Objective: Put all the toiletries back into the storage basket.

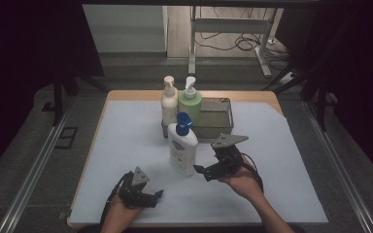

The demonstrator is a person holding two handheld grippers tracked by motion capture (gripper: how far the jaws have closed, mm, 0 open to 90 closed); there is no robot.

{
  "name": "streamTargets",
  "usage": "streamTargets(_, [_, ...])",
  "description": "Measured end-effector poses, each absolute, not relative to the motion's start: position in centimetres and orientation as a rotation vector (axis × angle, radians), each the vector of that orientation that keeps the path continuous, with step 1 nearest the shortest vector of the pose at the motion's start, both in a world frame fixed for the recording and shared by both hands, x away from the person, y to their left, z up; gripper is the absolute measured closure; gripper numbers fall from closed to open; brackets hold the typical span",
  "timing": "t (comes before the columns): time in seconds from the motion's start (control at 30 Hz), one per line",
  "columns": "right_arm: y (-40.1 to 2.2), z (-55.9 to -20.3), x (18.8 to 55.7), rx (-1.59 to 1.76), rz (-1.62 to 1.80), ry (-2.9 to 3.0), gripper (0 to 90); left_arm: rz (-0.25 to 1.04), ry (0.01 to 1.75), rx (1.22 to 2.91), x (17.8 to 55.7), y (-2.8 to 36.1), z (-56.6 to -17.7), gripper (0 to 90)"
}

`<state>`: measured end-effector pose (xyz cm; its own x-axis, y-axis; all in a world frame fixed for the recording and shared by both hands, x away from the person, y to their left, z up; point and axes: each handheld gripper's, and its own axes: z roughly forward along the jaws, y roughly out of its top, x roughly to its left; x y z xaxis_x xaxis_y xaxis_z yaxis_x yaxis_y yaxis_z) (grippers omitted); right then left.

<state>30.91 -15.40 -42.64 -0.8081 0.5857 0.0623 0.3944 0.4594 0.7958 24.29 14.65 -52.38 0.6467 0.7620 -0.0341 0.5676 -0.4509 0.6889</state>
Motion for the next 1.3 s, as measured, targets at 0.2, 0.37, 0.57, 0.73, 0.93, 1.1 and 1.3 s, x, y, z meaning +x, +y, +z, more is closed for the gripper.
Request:
streamTargets(0.2, [-14.2,-42.1,31.3,0.853,1.272,2.487,1.4,0.368,1.028,2.182,24.3,14.6,-52.4,11.9])
streamTargets(0.37, [-13.3,-41.8,31.5,0.843,1.274,2.484,3.5,0.368,1.029,2.182,24.3,14.6,-52.4,11.9])
streamTargets(0.57, [-12.0,-41.4,31.9,0.833,1.274,2.479,6.3,0.368,1.028,2.182,24.3,14.6,-52.4,11.9])
streamTargets(0.73, [-11.2,-41.3,32.2,0.842,1.275,2.466,9.8,0.368,1.029,2.183,24.3,14.6,-52.4,11.9])
streamTargets(0.93, [-10.1,-41.4,32.6,0.849,1.262,2.439,13.8,0.368,1.028,2.183,24.3,14.7,-52.4,11.9])
streamTargets(1.1, [-9.4,-41.5,32.8,0.85,1.255,2.424,19.3,0.368,1.028,2.184,24.3,14.7,-52.4,11.9])
streamTargets(1.3, [-8.8,-41.8,33.1,0.839,1.24,2.417,27.9,0.368,1.028,2.184,24.3,14.7,-52.4,11.9])
